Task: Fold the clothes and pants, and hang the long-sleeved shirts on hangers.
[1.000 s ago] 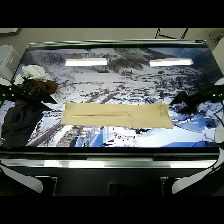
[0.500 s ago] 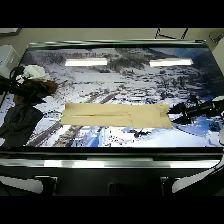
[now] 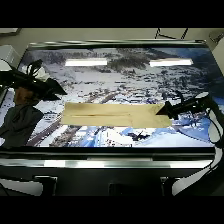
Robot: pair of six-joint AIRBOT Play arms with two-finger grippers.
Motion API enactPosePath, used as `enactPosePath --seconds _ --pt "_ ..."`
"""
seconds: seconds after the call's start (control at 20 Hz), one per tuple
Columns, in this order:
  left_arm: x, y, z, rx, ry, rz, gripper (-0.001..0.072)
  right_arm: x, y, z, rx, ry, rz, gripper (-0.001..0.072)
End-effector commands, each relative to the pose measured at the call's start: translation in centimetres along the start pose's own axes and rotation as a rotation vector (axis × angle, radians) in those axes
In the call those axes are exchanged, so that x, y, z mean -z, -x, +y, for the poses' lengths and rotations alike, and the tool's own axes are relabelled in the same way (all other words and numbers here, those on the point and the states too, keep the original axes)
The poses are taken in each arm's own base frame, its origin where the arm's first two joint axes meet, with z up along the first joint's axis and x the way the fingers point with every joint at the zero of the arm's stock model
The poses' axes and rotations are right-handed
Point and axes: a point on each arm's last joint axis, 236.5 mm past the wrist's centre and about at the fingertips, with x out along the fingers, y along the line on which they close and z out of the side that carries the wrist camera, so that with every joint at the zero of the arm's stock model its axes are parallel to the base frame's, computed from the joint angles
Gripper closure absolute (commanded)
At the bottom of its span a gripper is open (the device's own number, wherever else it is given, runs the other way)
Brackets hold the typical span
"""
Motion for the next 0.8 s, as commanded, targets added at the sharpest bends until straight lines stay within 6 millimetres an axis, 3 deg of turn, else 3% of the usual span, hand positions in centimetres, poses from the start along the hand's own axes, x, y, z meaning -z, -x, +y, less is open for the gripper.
enactPosePath --seconds 0.0,0.05,0.1,0.15,0.2,0.35,0.5,0.6,0.75 --pt "-1.1 -1.9 -3.1 0.032 -0.069 -0.039 0.0112 1.8 0.1 2.5 0.008 0.017 0.057 0.0676" --pt "-1.4 -2.8 -3.9 0.033 -0.093 -0.050 0.0140 1.8 0.9 3.3 0.012 0.032 0.036 0.0676" --pt "-1.8 -3.8 -4.7 0.034 -0.117 -0.064 0.0271 1.8 1.9 4.2 0.017 0.035 0.006 0.0677" --pt "-2.2 -5.2 -5.7 0.036 -0.134 -0.080 0.0499 1.9 3.1 5.3 0.021 0.031 -0.026 0.0677" --pt "-2.6 -7.2 -6.8 0.039 -0.162 -0.100 0.0636 2.2 4.2 6.5 0.023 0.027 -0.053 0.0677" --pt "-2.4 -15.3 -10.2 0.042 -0.229 -0.127 0.0666 3.8 7.6 9.9 0.022 0.028 -0.119 0.0677" --pt "0.5 -24.1 -13.0 0.063 -0.232 -0.064 0.0666 6.3 10.0 12.5 0.024 0.037 -0.144 0.0677" --pt "2.6 -28.7 -14.7 0.125 -0.158 -0.018 0.0684 7.9 11.2 13.8 0.026 0.047 -0.157 0.0677" --pt "4.7 -33.3 -16.6 0.200 -0.063 0.009 0.0685 10.2 12.9 15.8 0.025 0.086 -0.181 0.0677"
